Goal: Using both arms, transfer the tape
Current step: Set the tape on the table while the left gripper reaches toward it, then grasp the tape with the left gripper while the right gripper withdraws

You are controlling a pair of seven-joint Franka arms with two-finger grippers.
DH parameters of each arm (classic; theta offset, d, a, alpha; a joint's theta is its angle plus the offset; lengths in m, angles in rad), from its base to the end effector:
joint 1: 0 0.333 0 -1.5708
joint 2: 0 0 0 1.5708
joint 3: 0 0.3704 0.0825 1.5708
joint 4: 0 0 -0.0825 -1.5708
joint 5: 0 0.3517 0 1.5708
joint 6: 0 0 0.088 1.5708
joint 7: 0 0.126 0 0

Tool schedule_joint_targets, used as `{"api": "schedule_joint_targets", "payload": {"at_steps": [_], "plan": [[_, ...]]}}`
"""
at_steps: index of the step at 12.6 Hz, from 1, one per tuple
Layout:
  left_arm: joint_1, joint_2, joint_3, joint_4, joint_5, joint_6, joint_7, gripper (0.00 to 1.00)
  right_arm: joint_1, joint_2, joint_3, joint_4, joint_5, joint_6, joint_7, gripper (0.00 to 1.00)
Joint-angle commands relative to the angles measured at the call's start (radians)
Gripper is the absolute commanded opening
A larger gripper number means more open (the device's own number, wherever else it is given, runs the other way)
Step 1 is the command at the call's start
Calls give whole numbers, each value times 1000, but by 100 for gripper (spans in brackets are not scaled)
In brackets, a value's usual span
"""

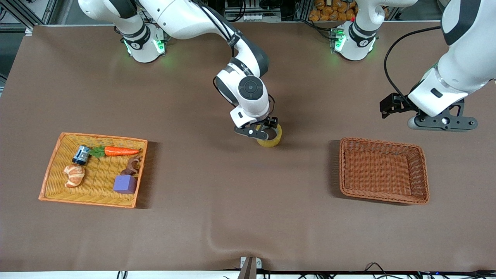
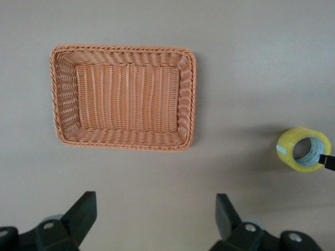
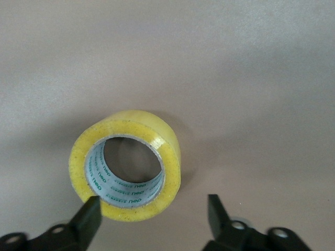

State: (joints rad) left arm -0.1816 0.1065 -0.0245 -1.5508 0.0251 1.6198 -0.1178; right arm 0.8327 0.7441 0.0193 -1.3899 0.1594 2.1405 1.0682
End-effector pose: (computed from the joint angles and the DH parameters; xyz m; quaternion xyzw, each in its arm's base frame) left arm 0.5510 -0.1113 0.6152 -0.9988 0.0449 0.0167 0.0141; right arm 0.4843 0.5625 0.3070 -0.9855 0.1525 0.0585 0.0449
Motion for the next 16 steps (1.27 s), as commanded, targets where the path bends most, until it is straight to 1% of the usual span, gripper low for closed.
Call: {"api": "schedule_joint_targets", "payload": {"at_steps": [1, 2, 3, 4, 5, 6, 7, 8, 9, 10, 12, 14, 16], "plan": [[-21, 63, -3, 9, 12, 79, -52, 100, -14, -15, 7, -8, -5, -5, 6, 100], [-65, 97, -2, 11, 6, 106, -131, 100, -23, -22, 4, -8, -8, -8, -16, 100], [-87, 134, -2, 11, -32, 133, -261, 100, -52, -26, -1, -9, -14, -22, -86, 100], [-96, 171, -3, 9, -48, 182, -369, 100, -90, -37, -1, -8, -14, -80, -181, 100], [-140, 215, -6, 11, -44, 228, -426, 100, -127, -46, -2, -9, -15, -121, -280, 100], [-185, 260, -6, 11, -45, 271, -462, 100, -165, -61, -4, -11, -15, -132, -360, 100], [-218, 298, -6, 11, -48, 335, -498, 100, -211, -87, -4, -33, -20, -142, -439, 100], [-245, 336, -8, 11, -50, 398, -553, 100, -260, -122, -2, -65, -20, -142, -564, 100], [-269, 373, -8, 11, -53, 432, -615, 100, -312, -150, -4, -86, -20, -146, -658, 100], [-294, 404, -11, 9, -65, 437, -649, 100, -370, -190, -2, -118, -20, -148, -732, 100], [-346, 433, -23, -15, -77, 434, -680, 100, -485, -273, -2, -205, -20, -148, -918, 100], [-387, 429, -26, -89, -71, 434, -752, 100, -611, -375, -1, -312, -17, -149, -1089, 100], [-427, 423, -26, -147, -71, 449, -760, 100, -671, -481, -4, -377, -18, -186, -1157, 100]]}}
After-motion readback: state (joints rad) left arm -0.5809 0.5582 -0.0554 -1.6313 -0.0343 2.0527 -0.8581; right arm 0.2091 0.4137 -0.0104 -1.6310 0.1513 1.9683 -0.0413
